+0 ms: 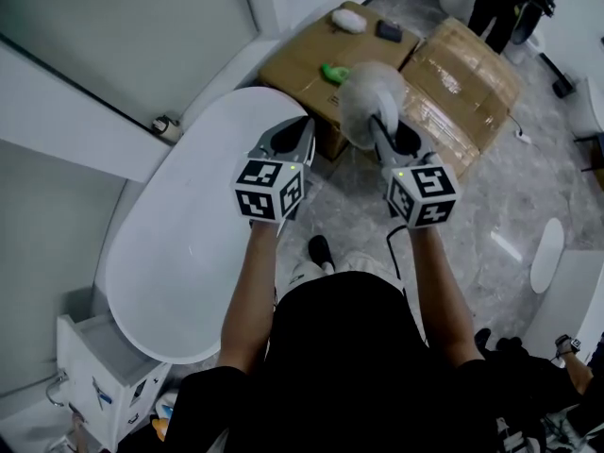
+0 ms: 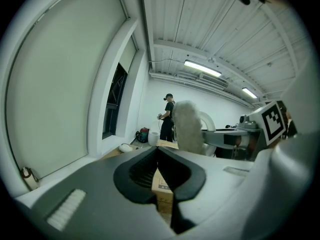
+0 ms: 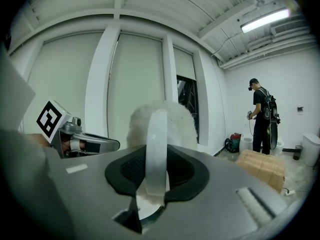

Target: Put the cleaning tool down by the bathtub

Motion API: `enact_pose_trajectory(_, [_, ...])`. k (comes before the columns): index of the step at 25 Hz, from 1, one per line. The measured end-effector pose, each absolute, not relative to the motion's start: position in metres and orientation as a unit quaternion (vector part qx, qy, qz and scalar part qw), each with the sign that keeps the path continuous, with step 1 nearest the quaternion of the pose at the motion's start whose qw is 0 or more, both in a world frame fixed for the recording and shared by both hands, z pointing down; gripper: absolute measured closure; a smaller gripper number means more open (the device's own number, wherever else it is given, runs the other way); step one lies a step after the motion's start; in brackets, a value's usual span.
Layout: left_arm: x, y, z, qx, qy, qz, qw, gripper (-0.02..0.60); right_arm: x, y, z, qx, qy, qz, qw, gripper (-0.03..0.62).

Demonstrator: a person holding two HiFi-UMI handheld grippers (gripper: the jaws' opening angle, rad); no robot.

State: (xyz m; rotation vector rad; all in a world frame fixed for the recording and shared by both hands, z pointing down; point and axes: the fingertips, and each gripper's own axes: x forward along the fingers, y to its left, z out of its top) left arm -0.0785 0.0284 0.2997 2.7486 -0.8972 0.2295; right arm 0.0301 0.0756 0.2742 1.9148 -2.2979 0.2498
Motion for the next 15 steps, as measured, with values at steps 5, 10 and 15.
enact_pose_trajectory(5, [-0.080,0.019,0.303,0.941,-0.303,0.082,0.125,0.584,0.025,0.068,0.278,0.634,-0.764,0.091,0.074,0.503])
enact_pose_trajectory(10, [-0.079,0.013,0.310,0.940,-0.303,0.091,0.131,0.584,0.026,0.063,0.284,0.635,-0.763,0.096,0.075,0.503])
enact_pose_trajectory(15, [-0.078,0.001,0.317,0.935,-0.314,0.092,0.136,0.584,0.030,0.050,0.291,0.628,-0.768,0.103,0.076,0.503])
